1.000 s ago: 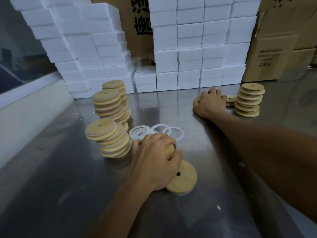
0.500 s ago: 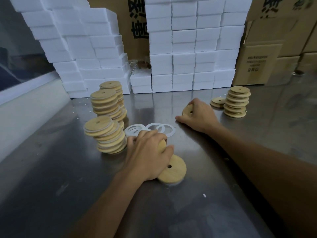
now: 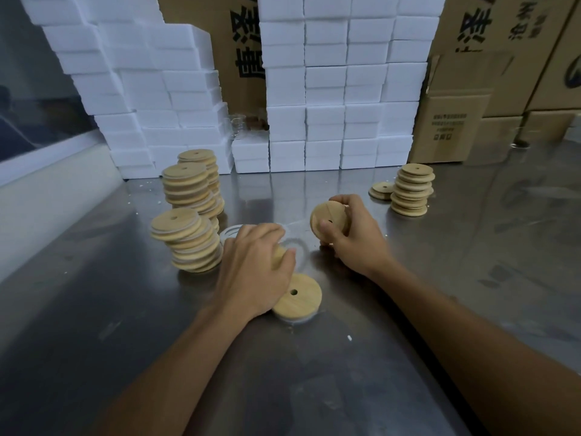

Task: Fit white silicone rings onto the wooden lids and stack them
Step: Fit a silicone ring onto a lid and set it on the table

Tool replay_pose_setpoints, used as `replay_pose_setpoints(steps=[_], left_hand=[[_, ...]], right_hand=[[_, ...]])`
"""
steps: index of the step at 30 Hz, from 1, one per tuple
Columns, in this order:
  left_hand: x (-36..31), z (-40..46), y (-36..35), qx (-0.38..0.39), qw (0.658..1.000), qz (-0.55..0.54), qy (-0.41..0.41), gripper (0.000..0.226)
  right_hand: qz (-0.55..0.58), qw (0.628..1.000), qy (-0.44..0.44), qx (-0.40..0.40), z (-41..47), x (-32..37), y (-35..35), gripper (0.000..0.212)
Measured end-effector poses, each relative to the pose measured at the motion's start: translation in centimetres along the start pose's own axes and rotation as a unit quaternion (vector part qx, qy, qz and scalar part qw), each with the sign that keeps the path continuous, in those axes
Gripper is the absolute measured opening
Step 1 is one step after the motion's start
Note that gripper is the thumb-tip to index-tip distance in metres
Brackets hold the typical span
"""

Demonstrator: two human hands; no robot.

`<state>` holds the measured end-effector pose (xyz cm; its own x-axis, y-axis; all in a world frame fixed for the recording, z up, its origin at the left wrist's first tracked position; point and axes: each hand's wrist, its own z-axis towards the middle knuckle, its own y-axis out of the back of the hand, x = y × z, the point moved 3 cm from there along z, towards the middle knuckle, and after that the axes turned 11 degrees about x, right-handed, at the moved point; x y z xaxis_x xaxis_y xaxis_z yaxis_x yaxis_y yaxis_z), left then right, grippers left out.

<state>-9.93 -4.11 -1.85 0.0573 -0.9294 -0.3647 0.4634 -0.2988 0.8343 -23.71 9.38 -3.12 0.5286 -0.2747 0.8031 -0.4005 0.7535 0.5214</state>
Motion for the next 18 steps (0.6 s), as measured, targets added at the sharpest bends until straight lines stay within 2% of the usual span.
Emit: replay_pose_setpoints(steps=[4, 5, 10, 13, 15, 18], left_hand=[[-0.2, -0.5, 1.0, -0.134, 0.987, -0.021, -0.083, 0.008], [-0.1, -0.5, 1.1, -0.148, 0.984, -0.032, -0.092, 0.008], [-0.3, -0.5, 1.2, -0.171, 0.968, -0.174, -0.065, 0.014], [-0.6, -0.3, 1.3, -0.162, 0.940, -0.300, -0.019, 0.013], [-0.5, -0.2, 1.5, -0.149, 0.915, -0.375, 0.018, 0.015], [-0.6, -0.3, 1.5, -0.135, 0.896, -0.420, 0.057, 0.010]], right_hand=[[0.021, 0.999, 0.034, -0.001, -0.1, 0.3, 0.1, 0.039], [0.038, 0.998, 0.040, -0.007, -0.2, 0.6, 0.1, 0.040], [0.129, 0.989, 0.062, -0.037, -0.8, 1.8, -0.2, 0.022], [0.160, 0.984, 0.066, -0.042, -1.0, 2.7, -0.8, 0.024], [0.213, 0.975, 0.061, -0.020, -1.3, 3.3, -1.1, 0.030], [0.278, 0.958, 0.061, 0.033, -1.6, 4.1, -1.5, 0.028]])
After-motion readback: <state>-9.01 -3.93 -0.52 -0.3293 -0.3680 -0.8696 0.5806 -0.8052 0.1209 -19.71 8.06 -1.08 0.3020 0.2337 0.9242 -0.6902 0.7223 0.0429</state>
